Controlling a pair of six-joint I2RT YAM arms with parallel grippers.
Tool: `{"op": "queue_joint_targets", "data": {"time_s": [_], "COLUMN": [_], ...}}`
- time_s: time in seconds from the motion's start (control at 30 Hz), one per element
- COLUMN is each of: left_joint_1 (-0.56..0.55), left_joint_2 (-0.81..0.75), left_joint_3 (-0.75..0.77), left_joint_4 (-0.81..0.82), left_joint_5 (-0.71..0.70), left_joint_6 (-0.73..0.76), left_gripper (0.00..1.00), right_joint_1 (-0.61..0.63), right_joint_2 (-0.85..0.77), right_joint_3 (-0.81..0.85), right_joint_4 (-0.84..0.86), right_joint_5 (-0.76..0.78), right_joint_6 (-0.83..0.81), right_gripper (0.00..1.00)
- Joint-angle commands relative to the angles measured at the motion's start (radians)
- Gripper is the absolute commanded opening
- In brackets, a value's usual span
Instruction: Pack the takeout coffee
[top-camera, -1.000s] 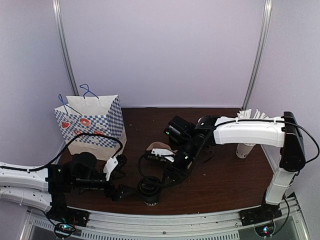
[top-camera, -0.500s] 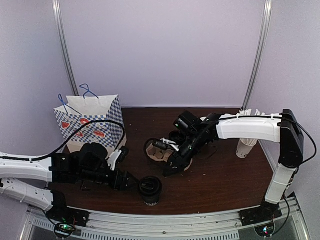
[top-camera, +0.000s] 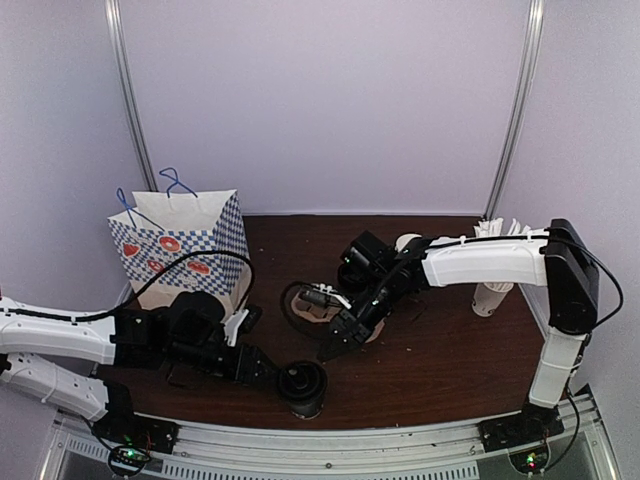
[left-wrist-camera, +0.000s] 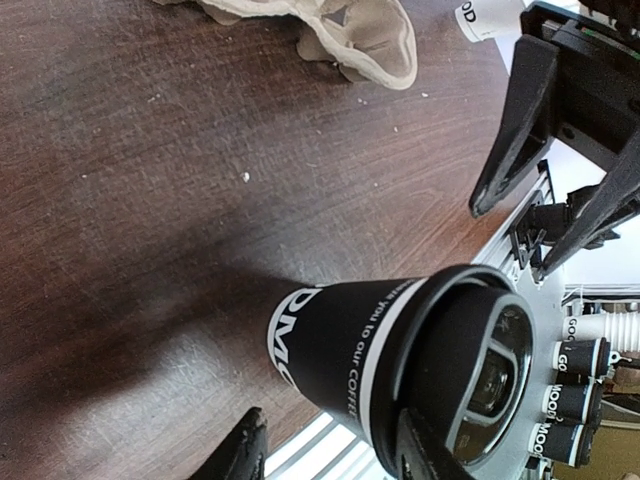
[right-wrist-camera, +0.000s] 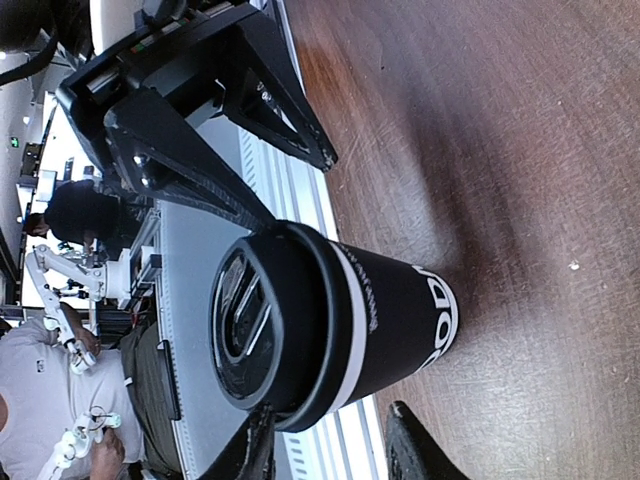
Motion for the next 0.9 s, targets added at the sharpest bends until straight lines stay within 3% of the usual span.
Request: {"op": "queue_joint_targets", "data": {"time_s": [0.0, 0.37, 0.87], "left_joint_1": [0.004, 0.004, 0.004], "left_joint_2": [0.032, 0.06, 0.072], "left_joint_3": [0.032, 0.052, 0.05], "left_joint_4": [0.026, 0.003, 0.01], "left_joint_5": [0.033, 0.051, 0.057], "left_joint_6": [0.012, 0.035, 0.032], "left_gripper": [0.45, 0.43, 0.38], "right_joint_1": [0.003, 0.007, 0.023], "right_joint_2": [0.032, -0.036, -0.024], "right_joint_3": [-0.019, -0.166, -0.184], "right_joint_4": [0.016, 0.106, 0.148], "right_joint_5": [-0.054, -0.091, -0.164], "right_joint_6": [0.022, 0.085, 0.113], "right_gripper": [0.38, 0.4, 0.51]}}
